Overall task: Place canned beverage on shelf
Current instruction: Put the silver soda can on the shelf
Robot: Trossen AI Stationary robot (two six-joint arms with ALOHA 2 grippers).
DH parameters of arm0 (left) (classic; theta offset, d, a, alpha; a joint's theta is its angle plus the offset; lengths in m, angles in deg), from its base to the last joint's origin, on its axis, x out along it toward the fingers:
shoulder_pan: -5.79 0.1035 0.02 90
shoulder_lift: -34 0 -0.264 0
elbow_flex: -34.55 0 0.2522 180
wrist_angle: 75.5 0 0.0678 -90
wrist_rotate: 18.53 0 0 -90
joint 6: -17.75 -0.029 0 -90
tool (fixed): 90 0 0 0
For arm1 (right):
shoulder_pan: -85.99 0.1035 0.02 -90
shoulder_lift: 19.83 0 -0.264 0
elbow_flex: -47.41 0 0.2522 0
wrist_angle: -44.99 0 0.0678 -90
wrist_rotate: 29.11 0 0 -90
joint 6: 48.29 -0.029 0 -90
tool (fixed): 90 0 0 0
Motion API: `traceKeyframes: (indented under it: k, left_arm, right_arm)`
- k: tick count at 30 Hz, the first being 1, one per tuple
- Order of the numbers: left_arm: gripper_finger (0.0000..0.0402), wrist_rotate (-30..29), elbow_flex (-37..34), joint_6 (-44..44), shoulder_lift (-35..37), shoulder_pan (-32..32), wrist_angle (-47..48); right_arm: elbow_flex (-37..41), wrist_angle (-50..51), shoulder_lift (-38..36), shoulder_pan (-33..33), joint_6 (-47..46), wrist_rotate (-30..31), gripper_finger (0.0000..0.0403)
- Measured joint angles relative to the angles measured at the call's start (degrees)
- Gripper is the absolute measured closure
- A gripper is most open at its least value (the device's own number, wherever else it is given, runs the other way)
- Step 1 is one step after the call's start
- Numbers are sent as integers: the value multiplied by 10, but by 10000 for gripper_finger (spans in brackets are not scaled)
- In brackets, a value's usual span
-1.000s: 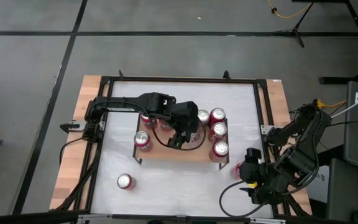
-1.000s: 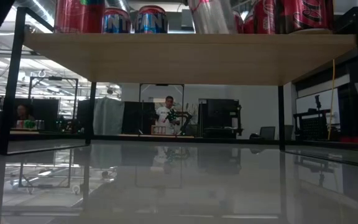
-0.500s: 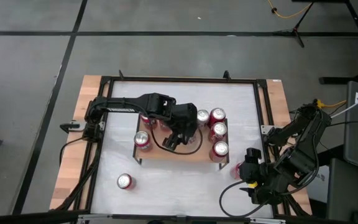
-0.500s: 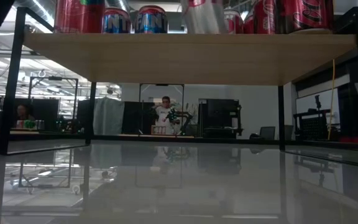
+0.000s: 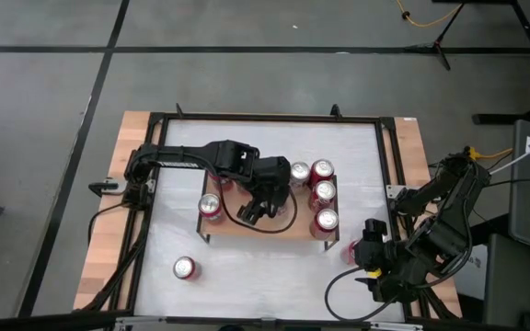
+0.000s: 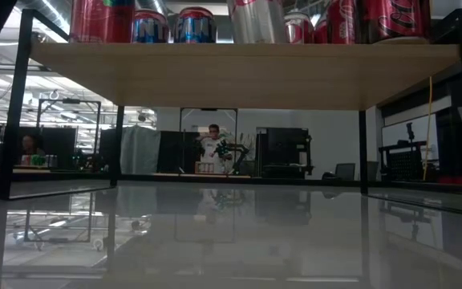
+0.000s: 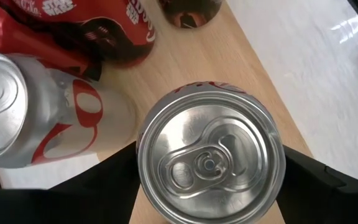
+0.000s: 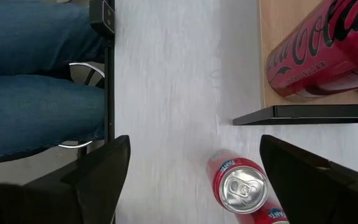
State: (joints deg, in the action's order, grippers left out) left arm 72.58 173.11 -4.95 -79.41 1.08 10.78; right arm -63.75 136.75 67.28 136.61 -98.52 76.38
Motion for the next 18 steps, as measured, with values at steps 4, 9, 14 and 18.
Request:
traceKeyframes:
  k: [4,9,14,18]
  left_arm:
    - [90,-3,0,0,0,0,-1]
    - [72,-5,0,0,0,0,-3]
    - [72,-5,0,0,0,0,-8]
    - [75,-5,0,0,-1,0,-26]
  right_arm:
    - [0,0,0,0,0,0,56]
    - [0,0,0,0,0,0,56]
    - [0,0,0,0,0,0,56]
    - [0,0,0,0,0,0,56]
